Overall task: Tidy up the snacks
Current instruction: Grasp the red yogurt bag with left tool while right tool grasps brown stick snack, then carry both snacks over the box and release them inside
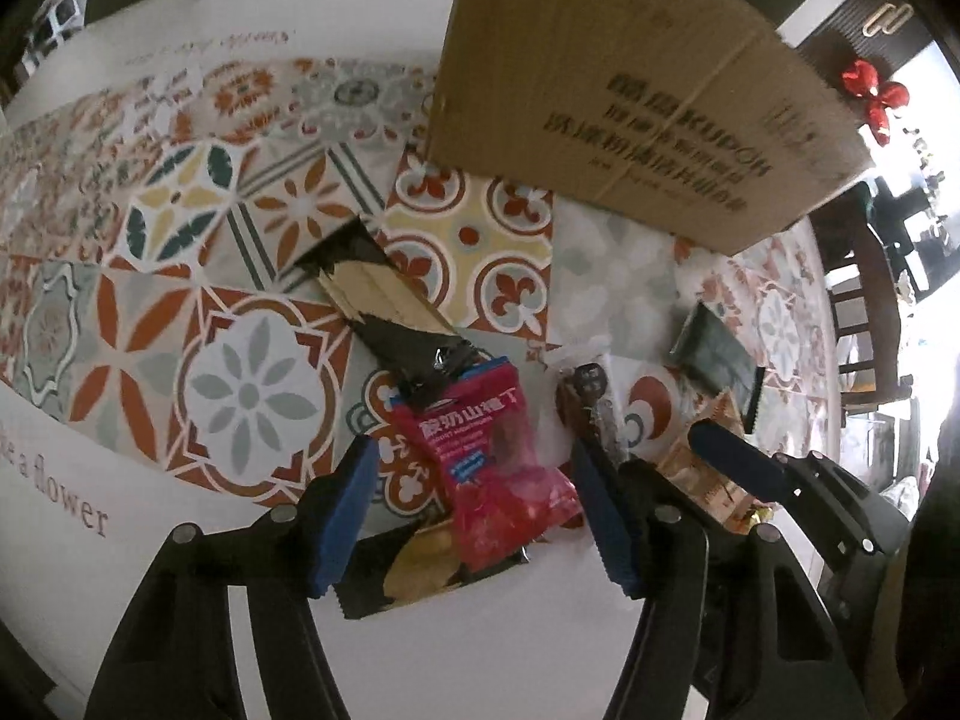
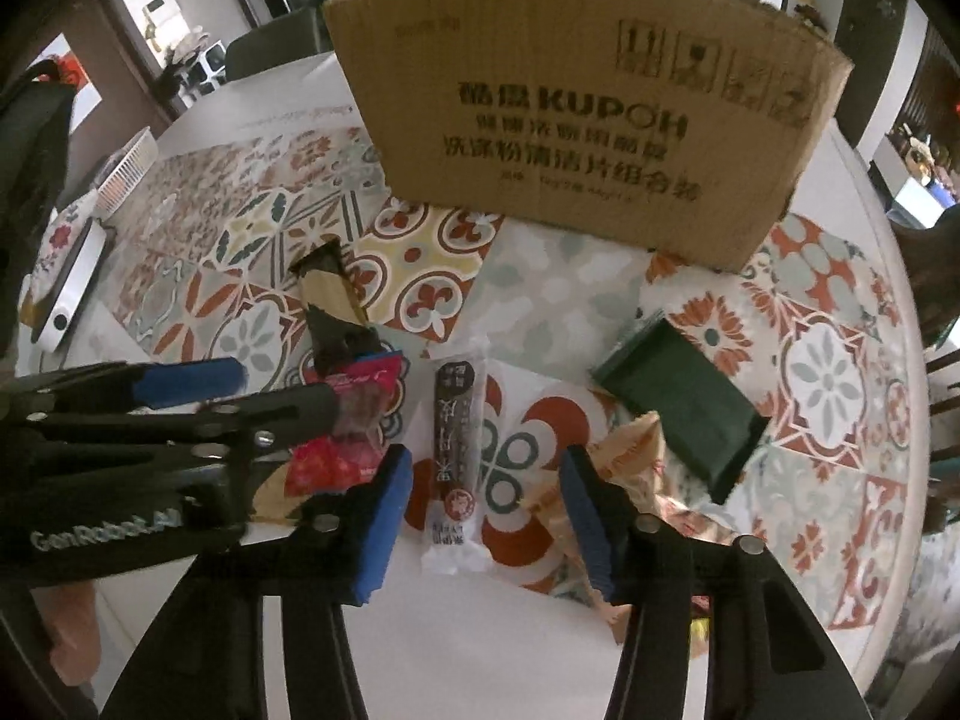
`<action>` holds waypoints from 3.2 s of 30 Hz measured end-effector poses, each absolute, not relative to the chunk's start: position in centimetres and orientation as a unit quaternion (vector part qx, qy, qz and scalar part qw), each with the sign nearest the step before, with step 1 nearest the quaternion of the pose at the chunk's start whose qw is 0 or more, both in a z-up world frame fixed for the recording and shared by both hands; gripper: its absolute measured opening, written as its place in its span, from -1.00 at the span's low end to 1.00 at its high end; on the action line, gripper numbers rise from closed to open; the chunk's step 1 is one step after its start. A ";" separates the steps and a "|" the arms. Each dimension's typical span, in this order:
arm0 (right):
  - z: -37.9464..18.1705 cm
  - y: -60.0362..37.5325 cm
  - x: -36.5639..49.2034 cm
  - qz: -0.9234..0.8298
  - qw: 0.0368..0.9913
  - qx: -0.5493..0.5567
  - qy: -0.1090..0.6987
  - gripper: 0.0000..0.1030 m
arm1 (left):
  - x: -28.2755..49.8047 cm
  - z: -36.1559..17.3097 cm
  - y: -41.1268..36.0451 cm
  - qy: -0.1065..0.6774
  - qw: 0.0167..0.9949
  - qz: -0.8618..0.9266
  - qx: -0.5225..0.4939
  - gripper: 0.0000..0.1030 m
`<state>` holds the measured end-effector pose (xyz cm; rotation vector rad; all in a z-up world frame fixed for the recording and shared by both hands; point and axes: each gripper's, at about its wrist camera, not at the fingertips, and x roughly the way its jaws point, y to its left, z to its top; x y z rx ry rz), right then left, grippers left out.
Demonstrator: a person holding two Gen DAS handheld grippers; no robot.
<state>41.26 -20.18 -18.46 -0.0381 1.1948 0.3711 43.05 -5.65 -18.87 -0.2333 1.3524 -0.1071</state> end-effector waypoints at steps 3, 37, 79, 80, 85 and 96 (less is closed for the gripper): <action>-19.2 -19.6 41.9 0.173 0.807 -0.023 0.565 -0.11 | 43.6 -19.8 -5.7 0.631 0.765 -0.050 -0.117 0.23; -20.0 -20.3 41.9 0.165 0.806 0.000 0.569 -0.59 | 42.1 -20.0 -6.0 0.632 0.765 -0.071 -0.100 -0.28; 0.2 -25.4 43.7 0.151 0.904 0.057 0.396 -0.59 | 44.1 1.8 -9.0 0.394 0.907 -0.144 -0.042 -0.29; 0.4 -25.3 44.0 0.152 0.904 0.056 0.395 -0.59 | 44.5 2.0 -9.1 0.392 0.908 -0.142 -0.040 -0.29; 1.6 -25.4 46.1 0.145 0.909 0.051 0.387 -0.59 | 47.1 2.9 -9.4 0.387 0.910 -0.144 -0.036 -0.29; 0.8 -25.4 52.8 0.132 0.899 0.041 0.416 -0.59 | 54.5 1.1 -9.8 0.429 0.893 -0.126 -0.040 -0.29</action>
